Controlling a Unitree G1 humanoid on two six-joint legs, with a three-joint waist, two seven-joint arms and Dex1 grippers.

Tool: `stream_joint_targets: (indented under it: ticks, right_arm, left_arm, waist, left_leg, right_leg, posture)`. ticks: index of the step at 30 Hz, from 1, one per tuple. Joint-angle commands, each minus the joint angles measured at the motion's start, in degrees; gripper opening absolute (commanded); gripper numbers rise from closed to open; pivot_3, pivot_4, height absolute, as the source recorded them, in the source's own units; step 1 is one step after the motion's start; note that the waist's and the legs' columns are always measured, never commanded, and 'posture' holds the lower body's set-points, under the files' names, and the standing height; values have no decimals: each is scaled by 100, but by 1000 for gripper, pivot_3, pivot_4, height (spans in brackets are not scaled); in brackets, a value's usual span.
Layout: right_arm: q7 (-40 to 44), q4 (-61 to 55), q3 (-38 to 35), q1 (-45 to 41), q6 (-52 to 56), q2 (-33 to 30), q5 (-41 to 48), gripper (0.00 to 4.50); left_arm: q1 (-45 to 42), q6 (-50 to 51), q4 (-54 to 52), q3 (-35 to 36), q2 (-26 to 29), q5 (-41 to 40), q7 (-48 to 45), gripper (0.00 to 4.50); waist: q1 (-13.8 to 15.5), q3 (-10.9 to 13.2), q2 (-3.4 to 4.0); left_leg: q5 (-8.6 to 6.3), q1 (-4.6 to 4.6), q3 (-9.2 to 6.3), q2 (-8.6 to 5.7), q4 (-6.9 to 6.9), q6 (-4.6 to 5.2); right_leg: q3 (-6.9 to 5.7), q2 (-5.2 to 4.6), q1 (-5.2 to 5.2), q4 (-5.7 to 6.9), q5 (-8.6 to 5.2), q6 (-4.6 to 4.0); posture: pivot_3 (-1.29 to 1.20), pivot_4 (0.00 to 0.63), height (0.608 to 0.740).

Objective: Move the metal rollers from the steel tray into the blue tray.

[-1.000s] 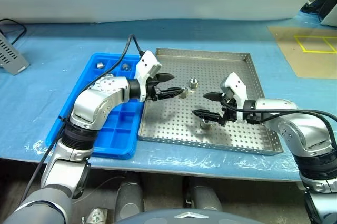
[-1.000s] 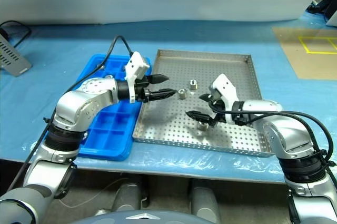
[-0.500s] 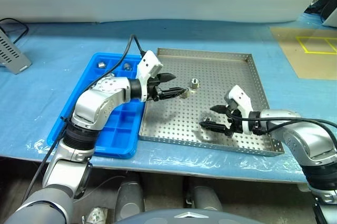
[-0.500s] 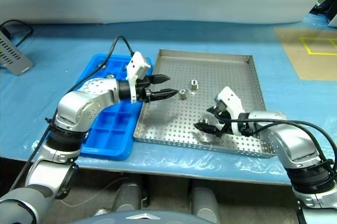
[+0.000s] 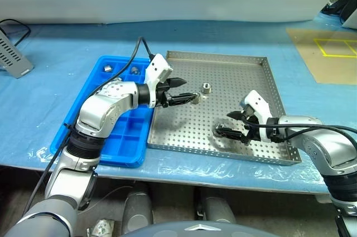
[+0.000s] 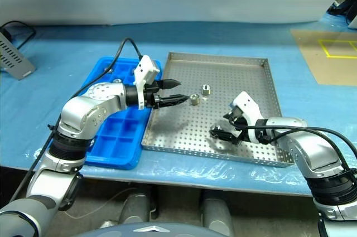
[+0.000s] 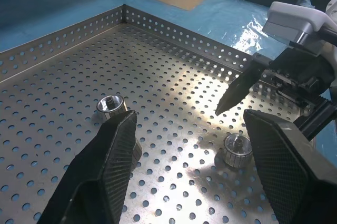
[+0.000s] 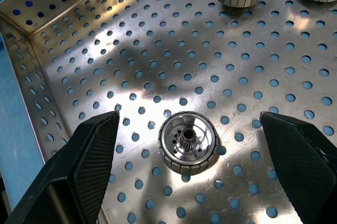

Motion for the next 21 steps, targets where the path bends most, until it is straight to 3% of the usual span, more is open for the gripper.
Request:
stream_joint_targets:
  ticks: [1, 9, 14, 17, 19, 21]
  right_arm:
    - [105, -29, 22, -140, -126, -97, -95, 4472]
    - [38, 128, -335, -528, 129, 103, 160, 4472]
    - [-1005, 483, -1567, -2249, 566, 1149, 946, 4472]
    - [-1609, 626, -2114, -2486, 99, 1480, 753, 4472]
    - [-1524, 1074, -1845, -1287, -1536, 2123, 74, 4472]
    - [-1986, 1258, -1609, -789, -2604, 2670, -562, 4472]
  left_arm:
    - [-68, -79, -190, 67, 24, 4, 21, 3423]
    - [-29, -71, -217, 69, 25, -28, 14, 3423]
    - [-34, -78, -206, 59, 25, -28, 3, 3423]
    - [-47, -81, -157, 48, -9, -35, -24, 3423]
    - [-51, -95, -130, 34, -39, -32, -26, 3423]
    - [-62, -120, -100, 16, -74, -24, -27, 3423]
  waist:
    - [2, 0, 0]
    - [2, 0, 0]
    - [-94, 5, 10]
    - [-45, 1, 3]
    - [37, -21, -26]
    - [43, -43, -58]
  left_leg:
    - [0, 0, 0, 0, 0, 0]
    - [0, -1, 0, 0, -1, 0]
    - [2, -2, 3, -4, 12, -2]
    - [14, -1, 2, 1, 5, -21]
    - [27, -2, 0, 2, -10, -43]
    - [26, 0, -5, 9, -20, -43]
  right_leg:
    - [0, 0, 0, 0, 0, 0]
    - [-2, 1, -1, 0, 0, 0]
    - [13, 0, -19, 26, 2, 0]
    - [2, 10, -23, 37, 0, -2]
    - [-9, 11, -18, 27, -2, -5]
    - [-34, 10, 7, 2, -10, -5]
  posture:
    - [-217, 150, 740]
    - [-224, 150, 740]
    - [-232, 150, 740]
    - [-242, 150, 740]
    - [-247, 150, 740]
    - [-249, 150, 740]
